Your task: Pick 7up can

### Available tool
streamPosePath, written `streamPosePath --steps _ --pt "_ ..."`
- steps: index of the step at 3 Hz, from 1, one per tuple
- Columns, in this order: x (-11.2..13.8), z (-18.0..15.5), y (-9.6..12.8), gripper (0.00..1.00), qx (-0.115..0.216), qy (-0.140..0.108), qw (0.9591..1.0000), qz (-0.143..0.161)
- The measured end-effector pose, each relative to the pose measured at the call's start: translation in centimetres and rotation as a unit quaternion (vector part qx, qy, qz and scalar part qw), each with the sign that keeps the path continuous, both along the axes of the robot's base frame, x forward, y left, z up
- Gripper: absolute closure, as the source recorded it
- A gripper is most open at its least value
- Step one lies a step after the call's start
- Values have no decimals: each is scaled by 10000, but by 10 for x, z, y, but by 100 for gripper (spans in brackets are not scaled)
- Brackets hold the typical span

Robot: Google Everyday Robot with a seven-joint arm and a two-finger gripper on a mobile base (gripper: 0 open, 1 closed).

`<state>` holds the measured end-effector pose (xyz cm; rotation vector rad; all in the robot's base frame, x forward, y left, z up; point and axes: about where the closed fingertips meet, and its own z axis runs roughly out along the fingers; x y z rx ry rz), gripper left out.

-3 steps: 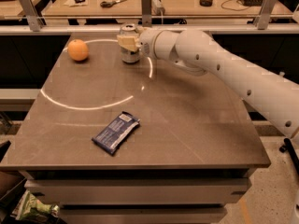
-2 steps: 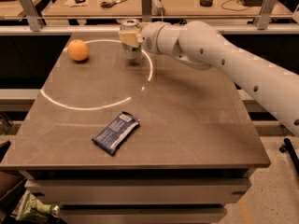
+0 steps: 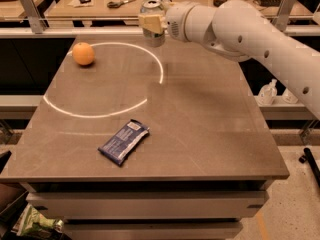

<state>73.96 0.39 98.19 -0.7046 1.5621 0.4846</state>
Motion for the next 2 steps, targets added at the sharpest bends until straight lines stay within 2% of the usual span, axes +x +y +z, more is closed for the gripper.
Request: streamPosePath --steps 2 --pt "-2 42 -16 100 22 -520 9986 116"
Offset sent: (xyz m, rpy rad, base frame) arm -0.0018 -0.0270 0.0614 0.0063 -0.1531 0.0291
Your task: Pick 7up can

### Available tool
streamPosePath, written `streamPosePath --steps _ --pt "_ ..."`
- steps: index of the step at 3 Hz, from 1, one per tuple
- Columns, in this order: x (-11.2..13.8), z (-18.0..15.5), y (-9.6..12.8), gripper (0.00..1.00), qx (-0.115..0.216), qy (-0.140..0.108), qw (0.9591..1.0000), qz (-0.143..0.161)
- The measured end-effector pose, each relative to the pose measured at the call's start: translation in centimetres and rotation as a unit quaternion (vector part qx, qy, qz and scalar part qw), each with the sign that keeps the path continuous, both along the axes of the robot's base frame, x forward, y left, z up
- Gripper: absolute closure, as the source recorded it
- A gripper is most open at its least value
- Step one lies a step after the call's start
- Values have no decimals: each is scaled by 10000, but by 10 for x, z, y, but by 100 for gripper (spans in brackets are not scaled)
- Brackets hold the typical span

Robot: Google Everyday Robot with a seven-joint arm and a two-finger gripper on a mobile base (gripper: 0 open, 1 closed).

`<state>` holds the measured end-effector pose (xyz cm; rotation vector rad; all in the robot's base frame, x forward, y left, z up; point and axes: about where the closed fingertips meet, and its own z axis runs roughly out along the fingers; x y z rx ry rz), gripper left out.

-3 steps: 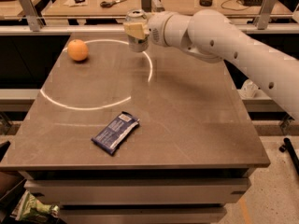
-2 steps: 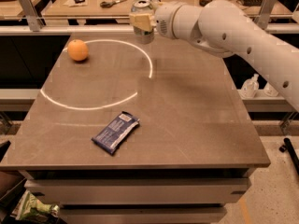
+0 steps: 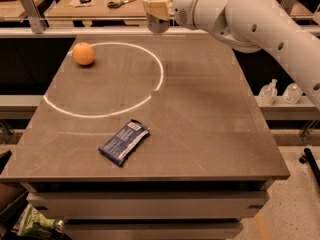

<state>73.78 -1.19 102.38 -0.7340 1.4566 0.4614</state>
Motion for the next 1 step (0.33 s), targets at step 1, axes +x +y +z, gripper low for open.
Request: streamPosePath --steps 1 --pt "0 2 0 100 -1 -25 10000 5"
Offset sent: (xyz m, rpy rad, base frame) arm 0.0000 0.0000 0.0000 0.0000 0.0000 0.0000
